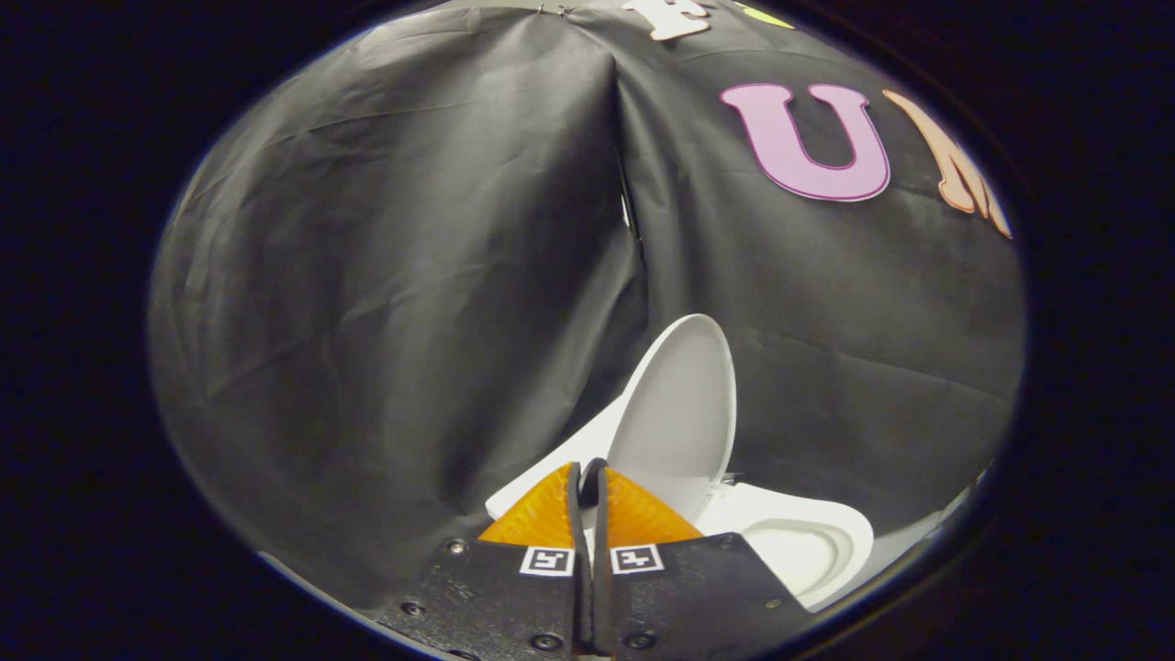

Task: Open the toilet lid.

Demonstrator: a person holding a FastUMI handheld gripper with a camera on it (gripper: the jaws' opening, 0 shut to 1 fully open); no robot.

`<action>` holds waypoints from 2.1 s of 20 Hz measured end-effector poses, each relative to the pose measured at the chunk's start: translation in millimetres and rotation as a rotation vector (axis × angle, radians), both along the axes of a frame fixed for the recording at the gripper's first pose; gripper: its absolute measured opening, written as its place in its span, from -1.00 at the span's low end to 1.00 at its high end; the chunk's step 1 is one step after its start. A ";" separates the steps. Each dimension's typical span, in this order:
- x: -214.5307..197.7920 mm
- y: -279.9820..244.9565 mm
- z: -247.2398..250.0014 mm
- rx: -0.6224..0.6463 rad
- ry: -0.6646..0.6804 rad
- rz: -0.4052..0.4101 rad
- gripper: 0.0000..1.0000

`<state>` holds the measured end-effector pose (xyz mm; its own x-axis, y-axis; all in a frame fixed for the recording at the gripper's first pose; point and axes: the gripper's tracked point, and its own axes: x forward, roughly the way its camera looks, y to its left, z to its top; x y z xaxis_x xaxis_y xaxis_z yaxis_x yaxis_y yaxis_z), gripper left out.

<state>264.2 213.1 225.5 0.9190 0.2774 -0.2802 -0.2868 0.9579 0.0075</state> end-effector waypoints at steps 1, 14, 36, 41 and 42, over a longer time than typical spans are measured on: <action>2.3 5.0 0.0 -0.003 -0.004 0.004 -1.00; 12.6 22.0 -0.5 -0.050 -0.073 0.021 -0.87; -97.0 -142.0 22.8 0.001 -0.462 -0.329 0.33; -152.9 -214.2 8.0 -0.071 -0.547 -0.436 0.64; -161.8 -223.5 -4.2 -0.083 -0.541 -0.441 0.70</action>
<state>102.4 -10.4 221.3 0.9573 -0.1555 0.2437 0.1855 0.9770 -0.1050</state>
